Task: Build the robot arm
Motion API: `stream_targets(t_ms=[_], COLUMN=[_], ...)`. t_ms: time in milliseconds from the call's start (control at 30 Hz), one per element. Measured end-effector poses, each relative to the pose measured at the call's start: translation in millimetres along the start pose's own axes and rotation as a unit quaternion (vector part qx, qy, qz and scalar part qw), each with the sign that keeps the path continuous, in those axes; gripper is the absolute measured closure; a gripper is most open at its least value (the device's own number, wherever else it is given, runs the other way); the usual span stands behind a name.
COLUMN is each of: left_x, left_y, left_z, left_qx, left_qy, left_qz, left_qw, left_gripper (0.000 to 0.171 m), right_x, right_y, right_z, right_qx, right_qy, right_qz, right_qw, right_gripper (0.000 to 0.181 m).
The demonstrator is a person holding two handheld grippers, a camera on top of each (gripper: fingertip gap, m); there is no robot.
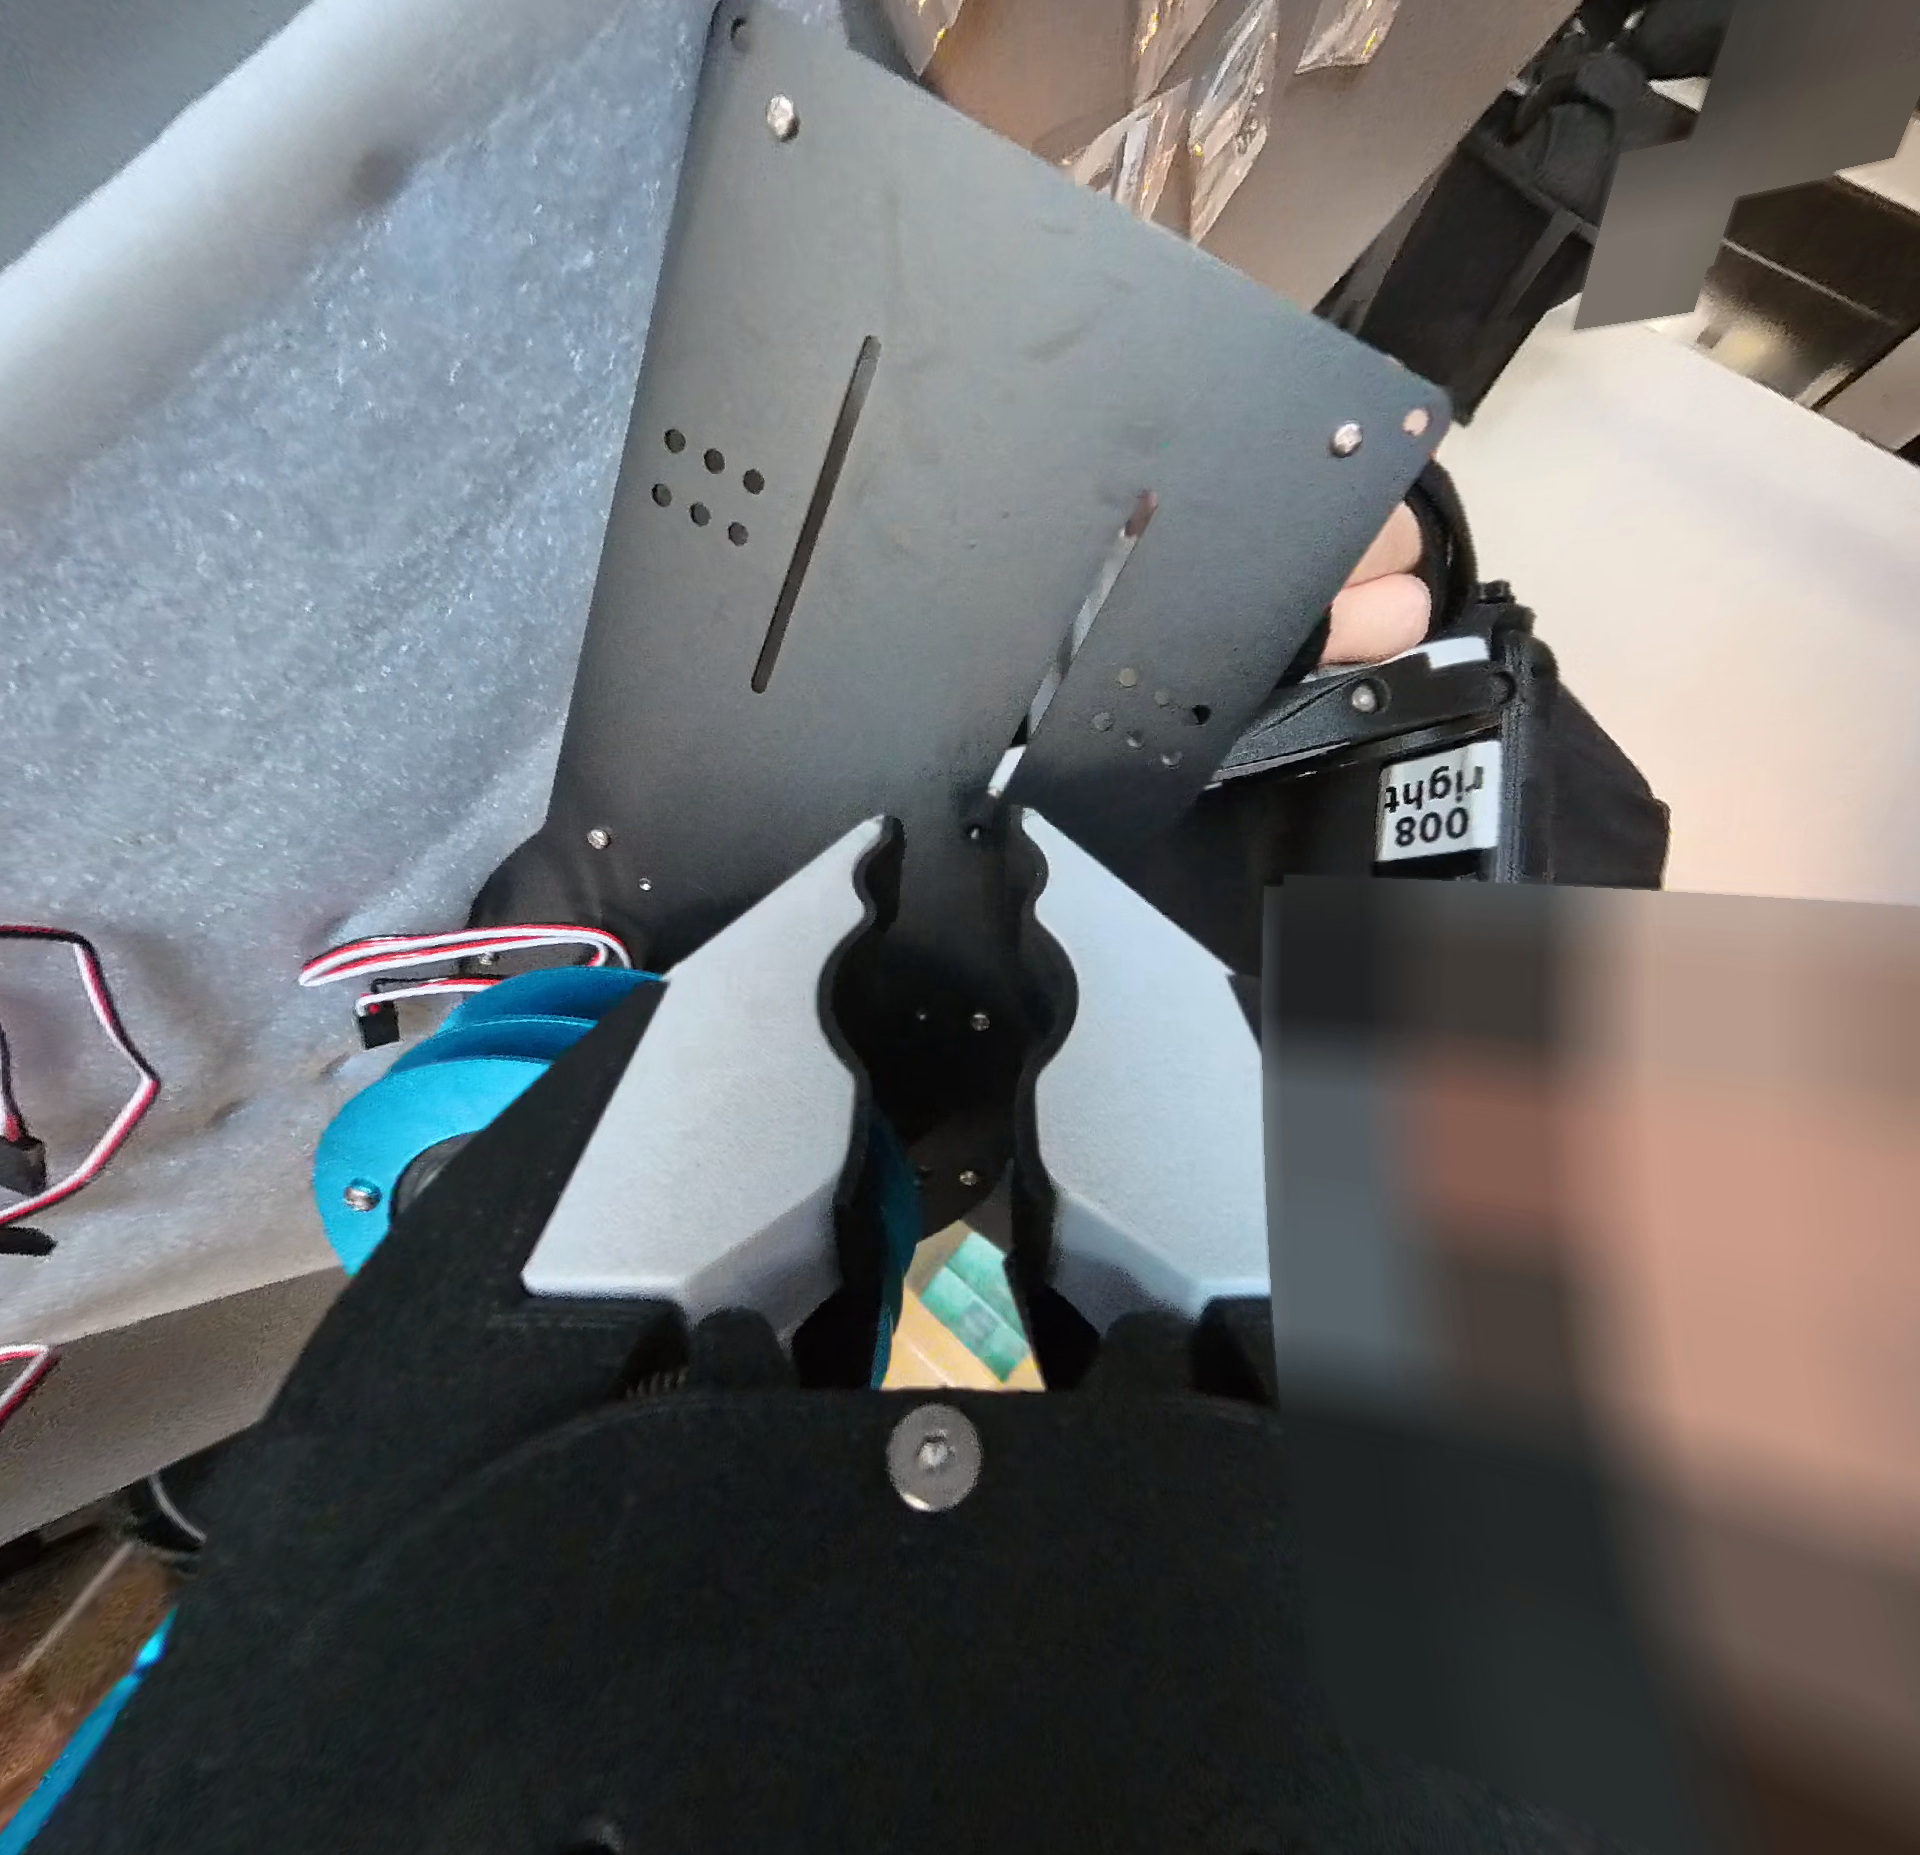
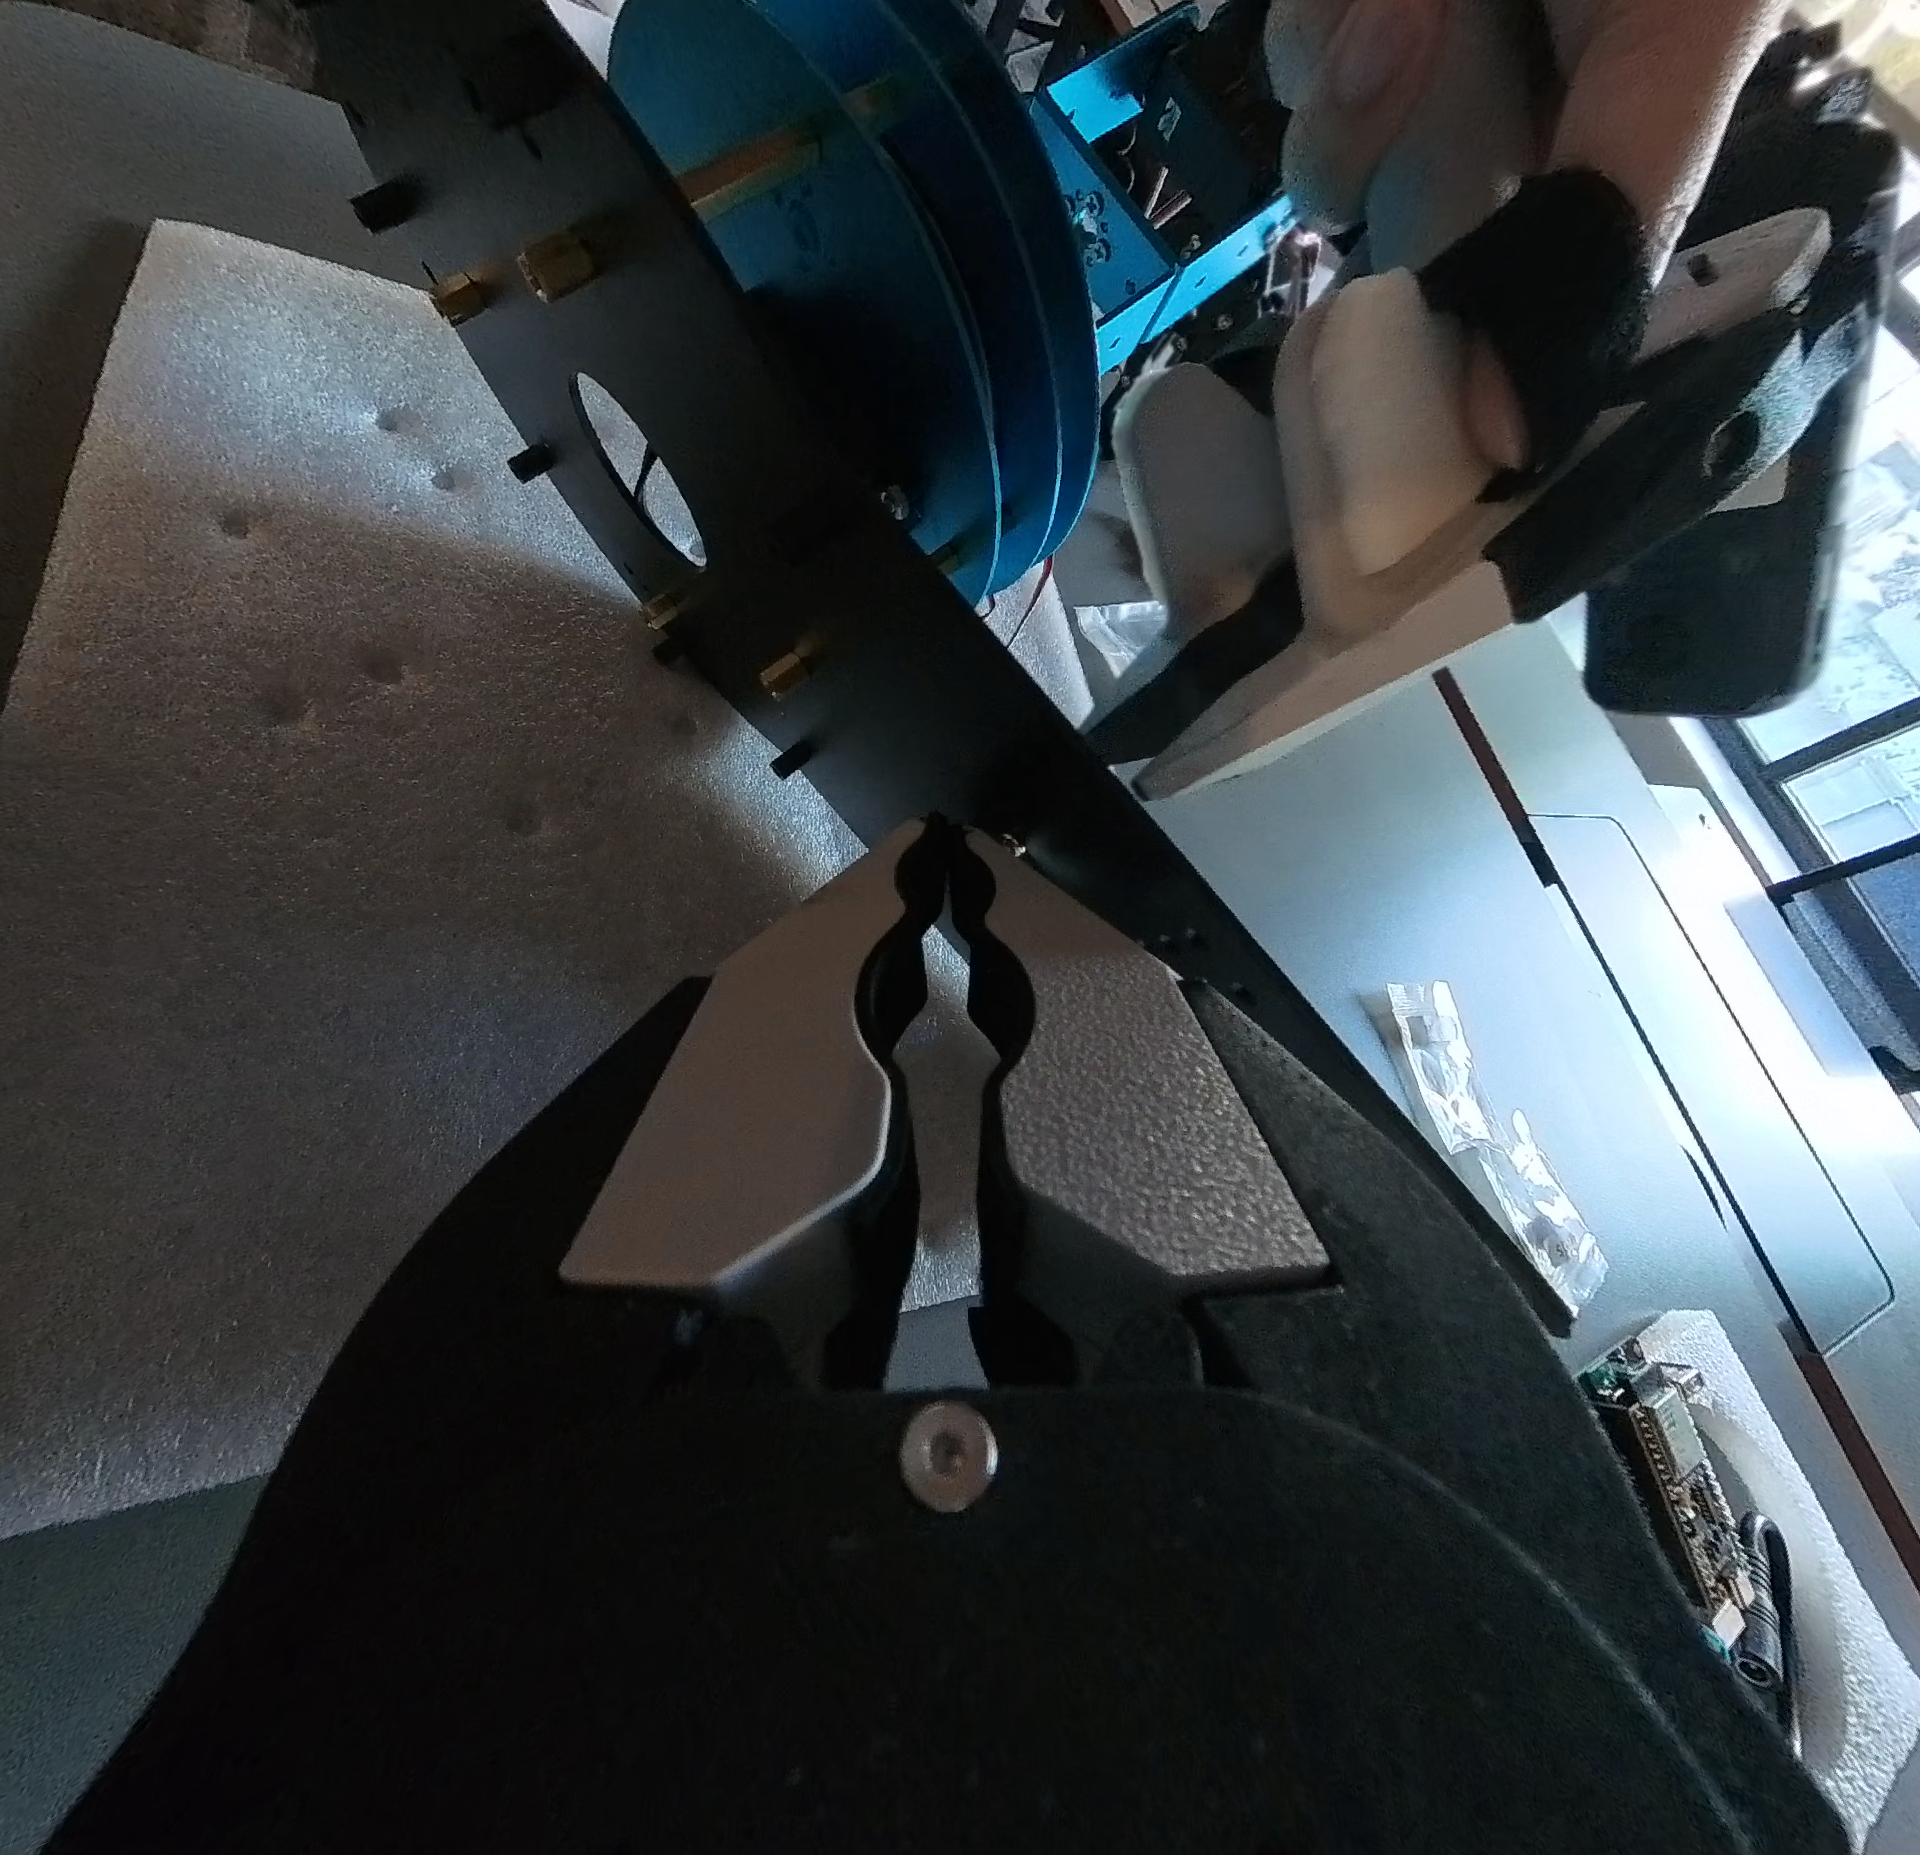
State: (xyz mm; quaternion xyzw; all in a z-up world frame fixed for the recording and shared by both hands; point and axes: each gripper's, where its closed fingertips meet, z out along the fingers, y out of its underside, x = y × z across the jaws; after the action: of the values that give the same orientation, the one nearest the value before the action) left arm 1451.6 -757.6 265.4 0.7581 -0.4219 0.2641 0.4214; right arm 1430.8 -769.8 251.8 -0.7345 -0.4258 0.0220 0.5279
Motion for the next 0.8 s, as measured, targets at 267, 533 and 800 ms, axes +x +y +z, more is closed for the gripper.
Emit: stream_targets(t_ms=[267, 533, 800], left_x=[5.2, 3.0, 3.6], left_y=[3.0, 3.9, 6.2], left_z=[5.4, 7.2, 8.2], left_qx=[-0.016, -0.022, -0.027], left_qy=[0.04, 0.04, 0.043], left_qz=[-0.03, -0.039, -0.036], left_qw=[0.999, 0.998, 0.998], left_gripper=[0.157, 0.161, 0.159], right_x=[0.1, -0.1, -0.2], right_y=[0.0, -0.1, -0.1], right_z=[-0.3, -0.5, -0.6], right_qx=[0.0, 0.001, 0.001], right_qy=[0.0, 0.001, 0.0], right_qz=[-0.002, -0.003, -0.002], right_qw=[1.0, 1.0, 1.0], right_gripper=[0.181, 0.181, 0.181])
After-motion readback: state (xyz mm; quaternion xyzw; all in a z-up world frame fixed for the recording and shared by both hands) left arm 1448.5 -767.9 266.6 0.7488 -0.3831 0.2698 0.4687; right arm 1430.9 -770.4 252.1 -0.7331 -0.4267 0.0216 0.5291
